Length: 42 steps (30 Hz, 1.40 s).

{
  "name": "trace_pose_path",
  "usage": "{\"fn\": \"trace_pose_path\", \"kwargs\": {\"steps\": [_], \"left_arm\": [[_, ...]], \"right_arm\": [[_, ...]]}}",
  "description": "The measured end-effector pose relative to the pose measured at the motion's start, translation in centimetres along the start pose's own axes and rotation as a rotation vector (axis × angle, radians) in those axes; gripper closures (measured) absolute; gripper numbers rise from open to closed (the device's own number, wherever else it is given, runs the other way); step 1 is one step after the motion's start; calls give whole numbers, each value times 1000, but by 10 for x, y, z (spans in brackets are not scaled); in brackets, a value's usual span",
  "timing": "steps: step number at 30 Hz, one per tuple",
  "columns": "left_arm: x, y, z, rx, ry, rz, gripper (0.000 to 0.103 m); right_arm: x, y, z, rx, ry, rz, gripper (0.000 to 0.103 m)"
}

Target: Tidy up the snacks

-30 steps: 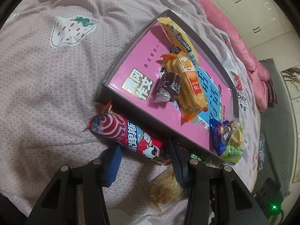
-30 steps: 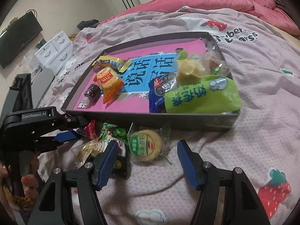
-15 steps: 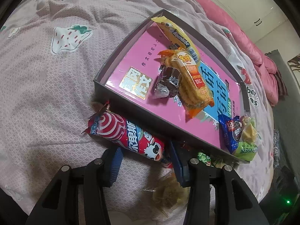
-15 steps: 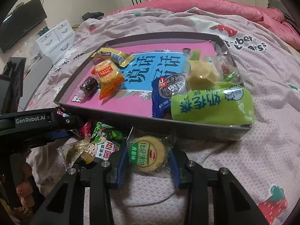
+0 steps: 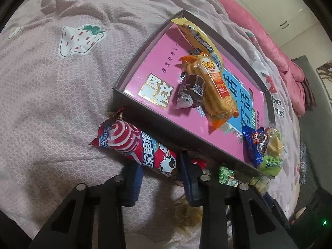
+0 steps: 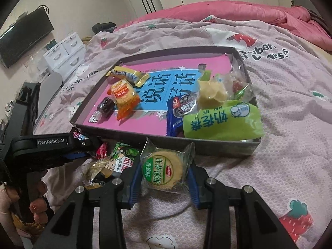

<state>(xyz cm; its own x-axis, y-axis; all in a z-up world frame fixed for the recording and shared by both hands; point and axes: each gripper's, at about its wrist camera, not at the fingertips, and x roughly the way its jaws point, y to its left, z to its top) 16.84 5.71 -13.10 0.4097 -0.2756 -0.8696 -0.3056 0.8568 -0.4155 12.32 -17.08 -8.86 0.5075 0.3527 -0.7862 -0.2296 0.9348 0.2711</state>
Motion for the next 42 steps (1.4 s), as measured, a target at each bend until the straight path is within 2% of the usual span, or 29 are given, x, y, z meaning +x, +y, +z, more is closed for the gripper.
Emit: {"fn": "trace_pose_path", "kwargs": {"steps": [10,24,42], "left_arm": [[-11,4,-10,25,21,-23,81],[-28,11,-17,41,13,-31,83],[-54,1,-21,118,-54,-12,87]], "right_arm": [[-7,4,0,-12,-13,38,64],[-16,6,0,-17,-24,63,64],[-25,6,1,-15,-56,73,64]]}}
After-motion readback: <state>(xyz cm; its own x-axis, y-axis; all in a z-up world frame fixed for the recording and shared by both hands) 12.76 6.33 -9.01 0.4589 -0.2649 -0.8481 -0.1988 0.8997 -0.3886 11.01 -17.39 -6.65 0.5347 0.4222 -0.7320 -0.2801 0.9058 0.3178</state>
